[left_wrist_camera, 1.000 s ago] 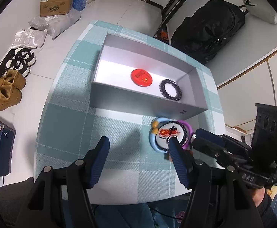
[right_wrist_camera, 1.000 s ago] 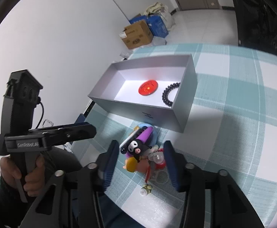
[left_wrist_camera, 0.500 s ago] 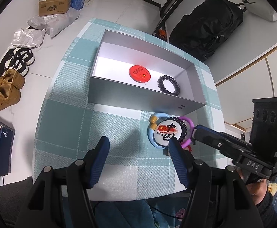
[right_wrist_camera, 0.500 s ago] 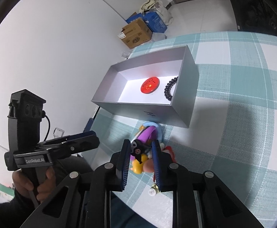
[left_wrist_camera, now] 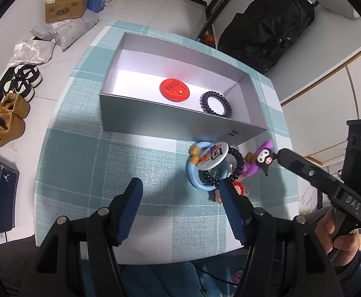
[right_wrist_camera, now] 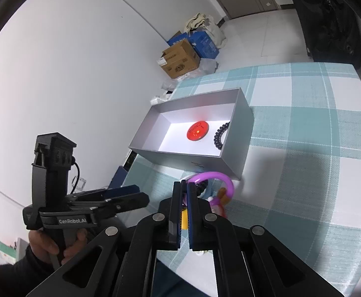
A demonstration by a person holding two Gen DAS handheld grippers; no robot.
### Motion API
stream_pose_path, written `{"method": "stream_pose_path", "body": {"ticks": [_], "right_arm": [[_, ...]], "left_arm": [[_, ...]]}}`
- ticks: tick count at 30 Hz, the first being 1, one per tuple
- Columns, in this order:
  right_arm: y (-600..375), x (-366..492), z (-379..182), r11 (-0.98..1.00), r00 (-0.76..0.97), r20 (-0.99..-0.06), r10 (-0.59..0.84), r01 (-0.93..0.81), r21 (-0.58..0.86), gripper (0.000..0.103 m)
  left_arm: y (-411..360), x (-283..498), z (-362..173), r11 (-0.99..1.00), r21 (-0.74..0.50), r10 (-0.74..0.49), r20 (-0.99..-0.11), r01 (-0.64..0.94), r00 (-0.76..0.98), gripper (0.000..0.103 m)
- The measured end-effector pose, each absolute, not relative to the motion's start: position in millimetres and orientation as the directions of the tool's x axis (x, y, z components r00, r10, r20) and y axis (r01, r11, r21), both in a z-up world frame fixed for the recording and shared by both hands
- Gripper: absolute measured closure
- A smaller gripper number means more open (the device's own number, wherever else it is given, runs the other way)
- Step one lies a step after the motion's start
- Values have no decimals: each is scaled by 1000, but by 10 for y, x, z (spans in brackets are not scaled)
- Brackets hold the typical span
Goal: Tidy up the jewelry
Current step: 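Grasp the purple Kuromi ring with the right tool, then lift the purple ring with right tool while left tool grasps the white penguin badge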
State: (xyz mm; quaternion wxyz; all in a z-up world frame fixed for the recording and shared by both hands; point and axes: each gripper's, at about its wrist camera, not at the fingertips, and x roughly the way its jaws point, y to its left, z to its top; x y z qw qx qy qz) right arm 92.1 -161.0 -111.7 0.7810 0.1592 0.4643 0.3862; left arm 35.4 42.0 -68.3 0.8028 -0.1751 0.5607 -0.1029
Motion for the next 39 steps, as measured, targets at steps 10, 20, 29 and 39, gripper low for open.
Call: {"method": "stream_pose_path", "body": {"ticks": [10,20,29,39], "right_arm": [[-1819,928,-994,636,307,-559,770,-437,636,100],[-1946,919,-967,628,315,-545,777,-433,647,100],[-2016,904,-906,614,325,-522,789,-436,658,100],[-2061,900,-884,610,329,-514,792,-430,665,100]], "left_arm": [[143,417,-671,945,-322,-322,-870,65,373,43],[21,470,-664,956,-259,-293,-864,136,410,57],[-36,499,-690,948,-277,-317,-855,156,410,80],[-53,545,-721,949,-269,-312,-865,162,393,94]]}}
